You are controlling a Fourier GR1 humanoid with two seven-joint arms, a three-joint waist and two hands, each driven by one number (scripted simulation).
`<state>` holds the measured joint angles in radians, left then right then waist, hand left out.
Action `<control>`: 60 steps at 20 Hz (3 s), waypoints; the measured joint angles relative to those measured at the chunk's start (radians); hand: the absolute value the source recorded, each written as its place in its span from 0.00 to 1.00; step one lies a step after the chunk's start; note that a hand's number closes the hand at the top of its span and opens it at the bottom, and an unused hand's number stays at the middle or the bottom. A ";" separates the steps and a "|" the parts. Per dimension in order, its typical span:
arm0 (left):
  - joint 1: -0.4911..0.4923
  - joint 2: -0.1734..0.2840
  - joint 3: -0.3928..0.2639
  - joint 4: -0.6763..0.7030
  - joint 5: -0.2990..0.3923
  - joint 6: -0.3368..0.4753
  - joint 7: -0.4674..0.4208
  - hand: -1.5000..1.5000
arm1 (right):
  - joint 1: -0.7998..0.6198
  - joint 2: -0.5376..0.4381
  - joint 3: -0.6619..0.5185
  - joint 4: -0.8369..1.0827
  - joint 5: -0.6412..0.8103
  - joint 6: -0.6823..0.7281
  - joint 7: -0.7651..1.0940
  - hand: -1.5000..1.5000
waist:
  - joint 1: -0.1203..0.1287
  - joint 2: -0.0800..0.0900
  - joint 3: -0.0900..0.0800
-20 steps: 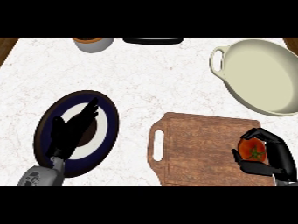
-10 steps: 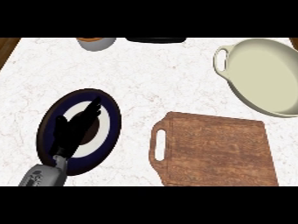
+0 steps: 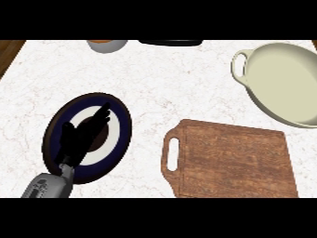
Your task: Pick the tomato from the cutting board and place it in the pot
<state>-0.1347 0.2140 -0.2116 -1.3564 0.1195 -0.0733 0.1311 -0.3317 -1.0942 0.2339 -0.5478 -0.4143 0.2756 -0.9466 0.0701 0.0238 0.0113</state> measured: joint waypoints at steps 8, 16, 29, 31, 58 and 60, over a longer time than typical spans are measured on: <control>-0.010 -0.004 0.005 0.011 -0.005 -0.005 0.004 0.50 | -0.211 0.000 0.032 0.115 0.132 -0.015 0.001 1.00 | 0.003 -0.003 -0.005; -0.005 -0.008 0.007 0.012 -0.016 -0.010 0.000 0.50 | -0.436 0.058 0.122 0.190 0.313 -0.034 0.044 1.00 | -0.002 -0.005 -0.008; -0.002 -0.022 0.012 0.005 -0.030 -0.001 0.010 0.50 | -0.660 0.272 0.316 0.301 0.643 -0.337 0.189 1.00 | -0.006 -0.005 -0.010; 0.005 -0.021 0.010 -0.003 -0.034 -0.002 0.010 0.50 | -0.683 0.308 0.354 0.324 0.697 -0.370 0.236 1.00 | -0.007 -0.006 -0.010; 0.018 -0.010 0.044 -0.012 -0.028 -0.023 0.014 0.50 | -0.802 0.441 -0.058 0.528 0.336 -0.108 0.353 0.00 | -0.025 -0.004 -0.008; 0.021 -0.004 0.048 -0.021 -0.023 -0.029 0.020 0.50 | -0.792 0.399 -0.103 0.535 0.292 -0.083 0.347 0.00 | -0.024 -0.003 -0.008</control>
<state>-0.1137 0.2103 -0.1632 -1.3770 0.0964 -0.1026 0.1515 -1.1241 -0.6949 0.1307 -0.0129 -0.1218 0.1925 -0.5995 0.0463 0.0204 0.0037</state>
